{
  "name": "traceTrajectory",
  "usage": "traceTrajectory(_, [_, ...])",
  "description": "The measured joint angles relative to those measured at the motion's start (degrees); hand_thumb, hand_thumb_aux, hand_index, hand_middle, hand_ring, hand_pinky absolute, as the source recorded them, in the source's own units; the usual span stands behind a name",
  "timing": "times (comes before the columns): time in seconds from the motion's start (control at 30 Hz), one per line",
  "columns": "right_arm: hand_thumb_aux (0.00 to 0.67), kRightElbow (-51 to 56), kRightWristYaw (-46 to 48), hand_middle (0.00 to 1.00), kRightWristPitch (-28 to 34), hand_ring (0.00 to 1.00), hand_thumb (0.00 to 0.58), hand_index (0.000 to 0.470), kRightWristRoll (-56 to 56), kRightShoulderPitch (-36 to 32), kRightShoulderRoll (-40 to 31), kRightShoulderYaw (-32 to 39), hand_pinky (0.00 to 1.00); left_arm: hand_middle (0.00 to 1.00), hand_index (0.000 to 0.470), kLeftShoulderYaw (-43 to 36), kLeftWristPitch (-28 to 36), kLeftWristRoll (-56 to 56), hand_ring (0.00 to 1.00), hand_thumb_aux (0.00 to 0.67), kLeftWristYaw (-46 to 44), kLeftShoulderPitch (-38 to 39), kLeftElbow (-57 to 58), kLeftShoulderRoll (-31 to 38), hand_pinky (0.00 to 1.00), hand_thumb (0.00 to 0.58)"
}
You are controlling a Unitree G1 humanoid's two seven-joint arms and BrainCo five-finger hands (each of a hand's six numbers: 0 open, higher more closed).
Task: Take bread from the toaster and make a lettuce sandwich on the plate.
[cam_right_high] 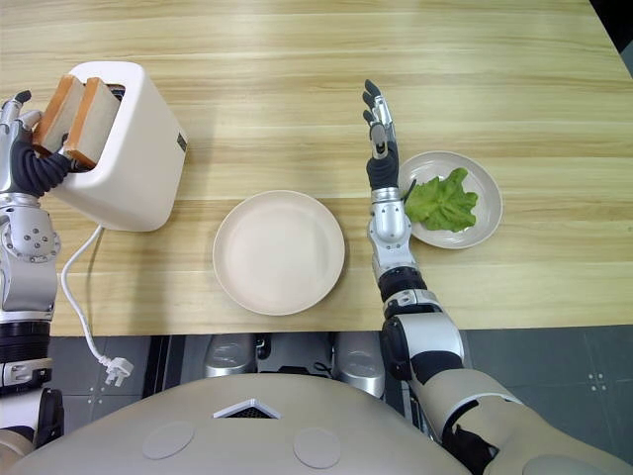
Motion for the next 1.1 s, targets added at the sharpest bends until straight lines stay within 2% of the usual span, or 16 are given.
traceTrajectory(0.3, [0.0,1.01,-1.24,0.0,-0.17,0.0,0.0,0.0,-0.7,-1.01,-0.39,0.1,0.0,1.0,0.46,4.16,-4.59,-0.43,1.0,0.67,5.75,-4.95,-15.14,-2.48,1.0,0.58])
traceTrajectory(0.47, [0.0,-0.74,-7.86,0.0,-2.43,0.0,0.0,0.0,-7.14,-2.1,-6.7,0.08,0.0,1.0,0.46,6.4,-5.55,-1.3,1.0,0.67,6.78,-8.93,-24.03,-3.28,1.0,0.58])
traceTrajectory(0.57, [0.0,-7.41,-16.23,0.0,-3.09,0.0,0.0,0.0,-18.2,-1.75,-15.8,0.38,0.0,1.0,0.46,2.17,-5.2,-9.16,1.0,0.67,-1.14,-9.13,-28.54,-5.88,1.0,0.58])
traceTrajectory(0.7, [0.0,-12.22,-30.99,0.0,0.4,0.0,0.0,0.0,-35.23,0.38,-28.74,3.79,0.0,1.0,0.46,-9.83,-2.8,-23.24,1.0,0.67,-17.89,-5.11,-26.92,-9.91,1.0,0.58])
traceTrajectory(0.8, [0.0,-7.12,-43.0,0.0,6.04,0.0,0.0,0.0,-45.86,2.86,-36.62,9.11,0.0,1.0,0.46,-16.64,-3.05,-32.5,1.0,0.67,-28.95,-1.19,-21.26,-11.81,1.0,0.58])
traceTrajectory(0.9, [0.0,1.6,-50.83,0.0,10.99,0.0,0.0,0.0,-52.91,3.39,-41.77,15.75,0.0,1.0,0.46,-18.31,-3.76,-36.44,1.0,0.67,-33.84,-1.42,-14.98,-13.87,1.0,0.58])
traceTrajectory(1.1, [0.0,12.88,-56.13,0.0,17.22,0.0,0.0,0.0,-59.01,0.85,-44.36,26.23,0.0,1.0,0.46,-23.71,-6.5,-33.85,1.0,0.67,-36.31,0.01,-3.33,-16.16,1.0,0.58])
